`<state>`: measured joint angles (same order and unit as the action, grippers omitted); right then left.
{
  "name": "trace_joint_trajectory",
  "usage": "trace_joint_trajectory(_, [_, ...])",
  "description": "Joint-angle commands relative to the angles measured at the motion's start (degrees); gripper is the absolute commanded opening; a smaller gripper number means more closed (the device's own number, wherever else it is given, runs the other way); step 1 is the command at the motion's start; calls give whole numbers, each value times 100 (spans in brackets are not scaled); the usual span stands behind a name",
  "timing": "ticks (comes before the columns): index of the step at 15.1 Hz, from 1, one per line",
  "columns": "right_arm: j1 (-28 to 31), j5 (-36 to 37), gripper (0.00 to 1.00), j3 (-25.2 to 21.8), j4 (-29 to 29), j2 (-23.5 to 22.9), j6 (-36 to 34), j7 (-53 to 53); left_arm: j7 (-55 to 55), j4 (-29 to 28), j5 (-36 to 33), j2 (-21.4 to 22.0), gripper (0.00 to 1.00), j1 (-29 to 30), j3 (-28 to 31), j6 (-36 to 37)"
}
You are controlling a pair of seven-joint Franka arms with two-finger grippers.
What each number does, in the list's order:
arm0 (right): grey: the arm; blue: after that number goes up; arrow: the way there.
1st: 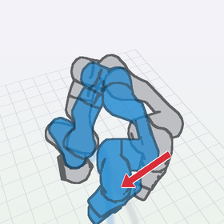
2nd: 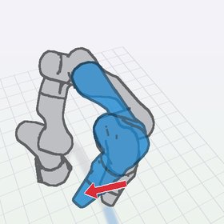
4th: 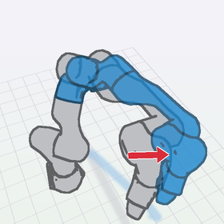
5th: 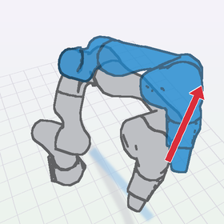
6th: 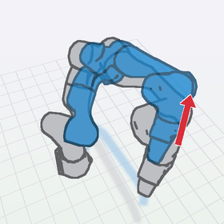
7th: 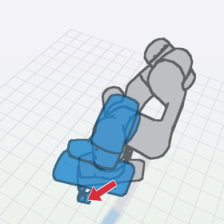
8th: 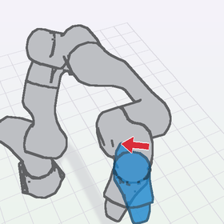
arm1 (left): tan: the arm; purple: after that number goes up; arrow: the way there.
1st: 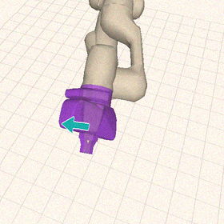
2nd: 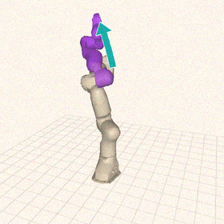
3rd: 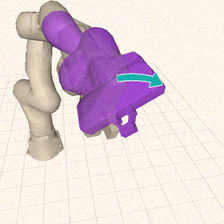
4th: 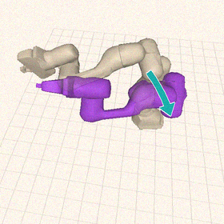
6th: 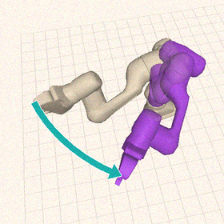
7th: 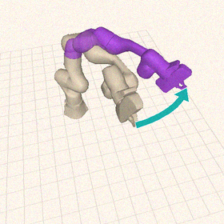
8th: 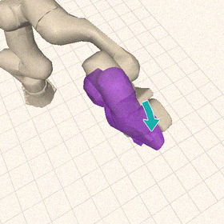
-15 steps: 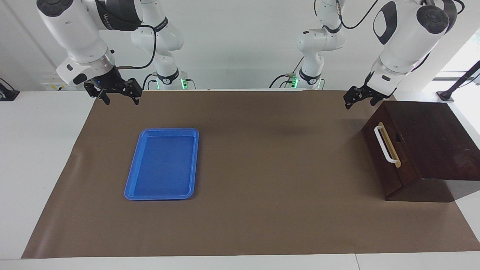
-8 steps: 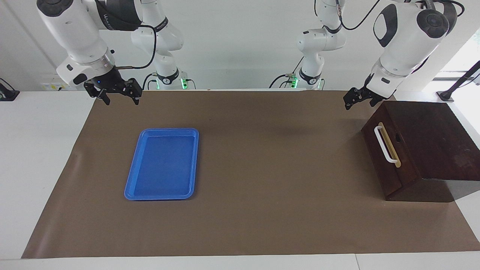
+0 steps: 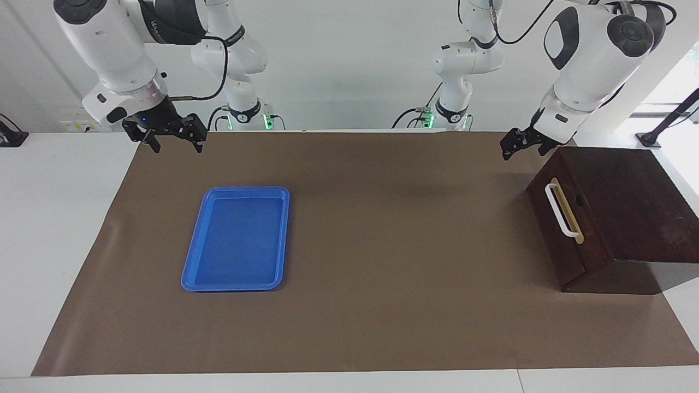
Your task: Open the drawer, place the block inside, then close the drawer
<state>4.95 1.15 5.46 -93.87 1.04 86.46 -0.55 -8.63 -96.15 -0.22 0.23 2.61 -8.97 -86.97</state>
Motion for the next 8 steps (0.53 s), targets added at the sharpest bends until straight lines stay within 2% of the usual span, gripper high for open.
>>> trace_joint_trajectory(1, [112,-106,100,60,-61,98,-6,-15,98,62,93,-23,100,64,1,84])
trace_joint_trajectory(8, [120,-106,100,60,-61,98,20,-15,98,167,75,-32,100,64,9,137])
